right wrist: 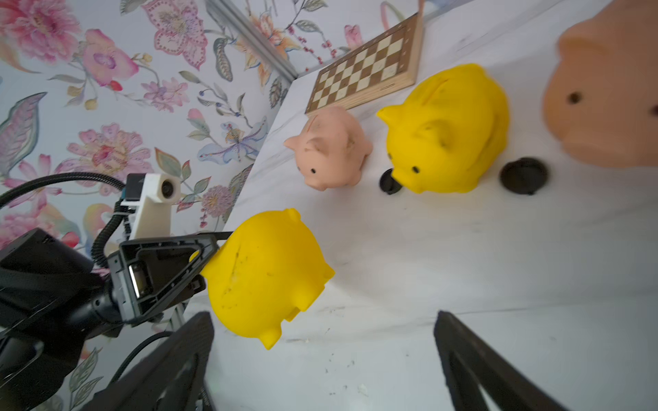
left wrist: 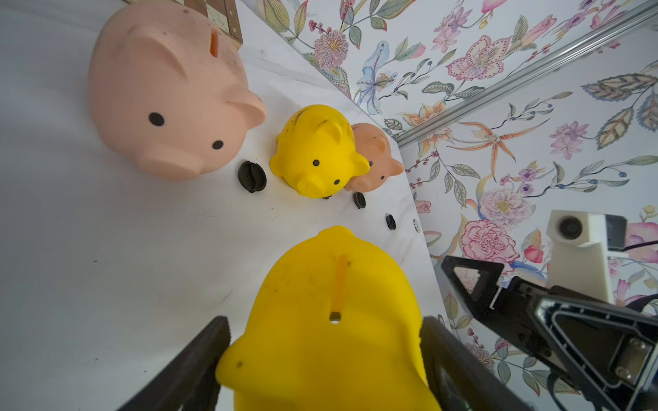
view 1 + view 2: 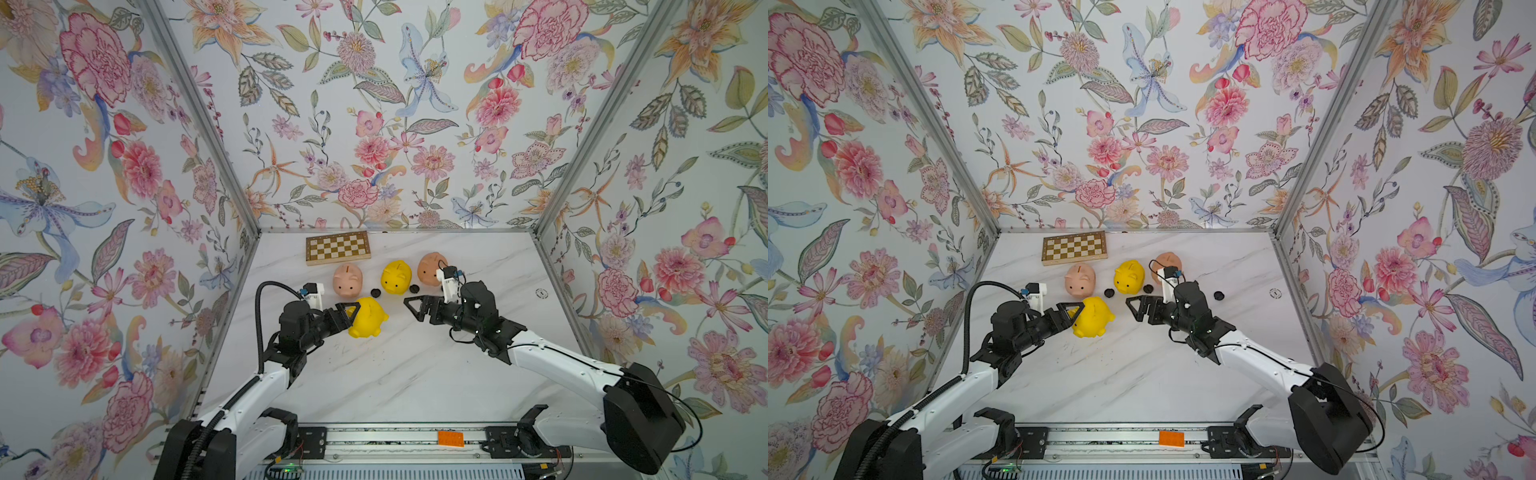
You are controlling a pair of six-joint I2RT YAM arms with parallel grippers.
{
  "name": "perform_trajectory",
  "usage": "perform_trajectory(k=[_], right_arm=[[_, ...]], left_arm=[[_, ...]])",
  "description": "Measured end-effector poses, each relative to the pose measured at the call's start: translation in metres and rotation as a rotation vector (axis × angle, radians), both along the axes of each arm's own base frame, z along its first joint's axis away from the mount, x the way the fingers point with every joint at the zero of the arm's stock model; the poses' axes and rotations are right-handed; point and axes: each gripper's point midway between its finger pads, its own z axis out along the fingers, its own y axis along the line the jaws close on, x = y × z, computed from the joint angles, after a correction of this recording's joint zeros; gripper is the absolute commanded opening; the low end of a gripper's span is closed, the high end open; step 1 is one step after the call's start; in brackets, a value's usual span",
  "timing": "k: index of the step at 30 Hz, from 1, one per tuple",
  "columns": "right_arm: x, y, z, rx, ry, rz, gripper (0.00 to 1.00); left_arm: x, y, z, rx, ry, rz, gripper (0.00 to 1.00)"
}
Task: Open piggy banks
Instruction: Pick up the piggy bank from the center of the board.
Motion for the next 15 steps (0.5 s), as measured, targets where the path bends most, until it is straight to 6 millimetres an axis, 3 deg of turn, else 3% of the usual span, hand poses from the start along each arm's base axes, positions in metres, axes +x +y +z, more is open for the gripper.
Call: perform_trajectory(k=[4, 7, 11, 15], right_arm=[[0.018, -0.076, -0.001, -0.165, -0.013, -0.223, 0.99], [0.015, -0.118, 0.003, -0.23, -0.039, -0.343, 0.99], [0.005, -0.16, 0.007, -0.242, -0.058, -0.464, 0.99], [0.0, -0.184, -0.005, -0.256, -0.013, -0.532, 0.99]], left_arm=[[0.008, -0.019, 0.012, 0.071, -0.023, -0.042, 0.54], [0.013, -0.038, 0.023, 0.125, -0.057, -0.069, 0.54], [0.016, -0.069, 0.028, 0.219, -0.097, -0.103, 0.53], [0.019, -0.094, 0.024, 0.334, -0.14, -0.093, 0.51]])
